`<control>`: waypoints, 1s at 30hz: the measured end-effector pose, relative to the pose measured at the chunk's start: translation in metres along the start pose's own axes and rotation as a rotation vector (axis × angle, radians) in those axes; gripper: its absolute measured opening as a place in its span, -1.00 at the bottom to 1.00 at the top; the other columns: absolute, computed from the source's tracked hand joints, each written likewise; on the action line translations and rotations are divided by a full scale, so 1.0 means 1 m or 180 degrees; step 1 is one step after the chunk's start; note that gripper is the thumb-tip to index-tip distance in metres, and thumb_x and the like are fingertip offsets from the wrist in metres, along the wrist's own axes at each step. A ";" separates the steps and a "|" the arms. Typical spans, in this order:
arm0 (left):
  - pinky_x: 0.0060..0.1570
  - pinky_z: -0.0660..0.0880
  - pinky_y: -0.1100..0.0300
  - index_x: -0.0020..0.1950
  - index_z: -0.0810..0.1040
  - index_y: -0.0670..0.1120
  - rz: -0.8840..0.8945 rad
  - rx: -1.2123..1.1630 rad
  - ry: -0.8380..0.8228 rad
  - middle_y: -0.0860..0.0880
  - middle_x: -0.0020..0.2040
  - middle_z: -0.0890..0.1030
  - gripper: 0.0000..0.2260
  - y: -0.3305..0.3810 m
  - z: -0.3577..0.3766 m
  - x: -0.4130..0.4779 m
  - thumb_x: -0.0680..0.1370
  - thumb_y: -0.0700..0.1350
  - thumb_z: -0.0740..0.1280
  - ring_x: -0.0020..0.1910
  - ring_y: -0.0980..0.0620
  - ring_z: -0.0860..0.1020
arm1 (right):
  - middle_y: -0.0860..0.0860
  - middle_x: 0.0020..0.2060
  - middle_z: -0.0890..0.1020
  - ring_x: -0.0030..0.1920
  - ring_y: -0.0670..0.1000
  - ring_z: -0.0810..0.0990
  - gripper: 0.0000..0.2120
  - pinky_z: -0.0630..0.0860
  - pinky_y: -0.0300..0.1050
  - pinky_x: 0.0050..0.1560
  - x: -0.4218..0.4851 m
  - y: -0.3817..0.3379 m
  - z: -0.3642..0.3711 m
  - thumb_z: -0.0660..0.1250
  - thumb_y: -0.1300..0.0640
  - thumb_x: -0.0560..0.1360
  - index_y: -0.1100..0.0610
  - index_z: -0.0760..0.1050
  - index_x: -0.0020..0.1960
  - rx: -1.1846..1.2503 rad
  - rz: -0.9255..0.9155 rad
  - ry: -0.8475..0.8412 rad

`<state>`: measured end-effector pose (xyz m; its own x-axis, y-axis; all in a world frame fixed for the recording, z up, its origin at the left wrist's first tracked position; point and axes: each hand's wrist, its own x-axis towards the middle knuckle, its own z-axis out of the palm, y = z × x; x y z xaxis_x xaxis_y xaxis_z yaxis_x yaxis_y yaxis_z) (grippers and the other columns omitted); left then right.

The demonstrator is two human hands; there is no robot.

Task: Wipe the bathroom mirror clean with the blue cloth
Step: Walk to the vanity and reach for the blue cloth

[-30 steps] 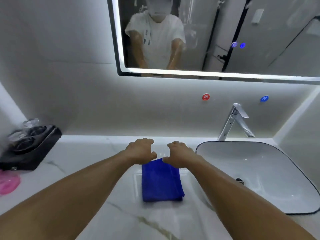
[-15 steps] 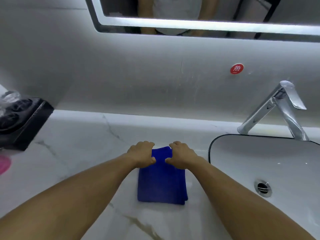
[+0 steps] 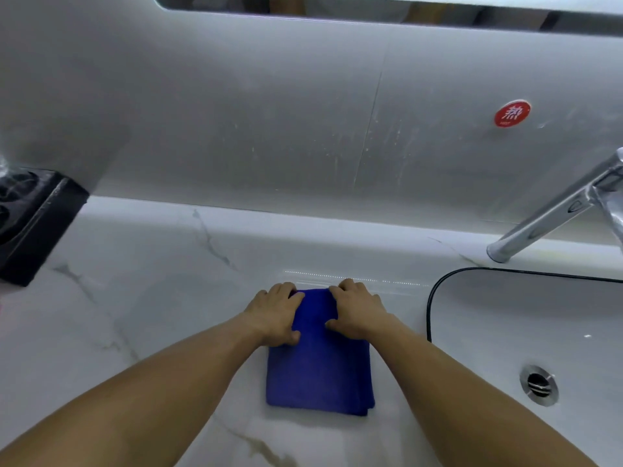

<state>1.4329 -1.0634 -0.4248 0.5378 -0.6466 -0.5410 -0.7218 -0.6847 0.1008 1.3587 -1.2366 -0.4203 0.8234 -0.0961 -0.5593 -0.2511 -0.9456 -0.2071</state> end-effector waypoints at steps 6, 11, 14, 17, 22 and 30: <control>0.09 0.40 0.09 0.30 0.36 -0.04 0.0159 -0.0183 0.0118 -0.05 0.21 0.41 -0.52 -0.006 0.010 -0.001 0.47 0.13 0.35 0.15 -0.05 0.40 | 0.09 0.21 0.44 0.20 0.12 0.42 -0.58 0.37 0.04 0.18 -0.004 -0.015 0.016 0.30 -0.06 0.51 0.09 0.36 0.30 -0.0119 0.0199 0.0078; -0.01 0.45 0.08 0.10 0.38 0.00 0.0333 -0.0675 -0.0333 -0.04 0.11 0.52 -0.77 -0.016 0.004 -0.006 0.54 0.06 0.31 -0.01 -0.03 0.50 | 0.03 0.09 0.52 0.05 0.07 0.52 -0.70 0.46 -0.03 0.09 -0.016 -0.020 0.014 0.28 -0.06 0.50 0.05 0.48 0.17 0.0146 0.0396 -0.0065; -0.07 0.37 0.15 0.03 0.39 0.09 0.0614 -0.0803 -0.0559 0.02 0.04 0.51 -0.79 -0.025 -0.019 -0.012 0.52 0.11 0.35 -0.03 0.03 0.47 | -0.04 0.06 0.49 0.02 0.01 0.51 -0.67 0.50 -0.03 0.08 -0.028 -0.016 -0.003 0.38 -0.11 0.46 0.02 0.53 0.15 0.0495 0.0351 -0.0170; -0.08 0.39 0.18 0.02 0.43 0.07 0.0732 -0.1038 -0.0710 0.03 0.03 0.52 -0.80 -0.028 -0.048 -0.026 0.51 0.09 0.39 -0.06 0.07 0.48 | -0.05 -0.01 0.59 -0.04 -0.04 0.57 -0.66 0.55 -0.11 -0.03 -0.043 -0.008 -0.022 0.44 -0.12 0.42 0.05 0.56 0.09 0.1048 0.0337 -0.0267; -0.20 0.38 0.26 -0.02 0.45 0.03 0.0876 -0.1166 -0.0454 0.05 -0.03 0.50 -0.86 -0.033 -0.099 -0.042 0.54 0.00 0.39 -0.13 0.12 0.48 | -0.06 -0.10 0.59 -0.11 -0.05 0.58 -0.62 0.58 -0.13 -0.18 -0.055 -0.009 -0.063 0.42 -0.26 0.37 0.02 0.57 -0.02 0.1043 0.0311 0.0069; -0.27 0.36 0.25 -0.07 0.33 0.14 0.0767 -0.1402 0.0863 0.14 -0.13 0.47 -0.84 -0.063 -0.203 -0.067 0.56 -0.02 0.32 -0.21 0.16 0.46 | -0.06 -0.01 0.40 0.05 -0.02 0.38 -0.65 0.41 -0.09 0.09 -0.069 -0.034 -0.182 0.29 -0.23 0.50 0.00 0.62 0.07 -0.0201 -0.0139 0.1811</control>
<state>1.5309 -1.0452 -0.2257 0.5151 -0.8252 -0.2318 -0.6193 -0.5453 0.5649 1.4030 -1.2546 -0.2291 0.9809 -0.1923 -0.0278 -0.1943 -0.9675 -0.1620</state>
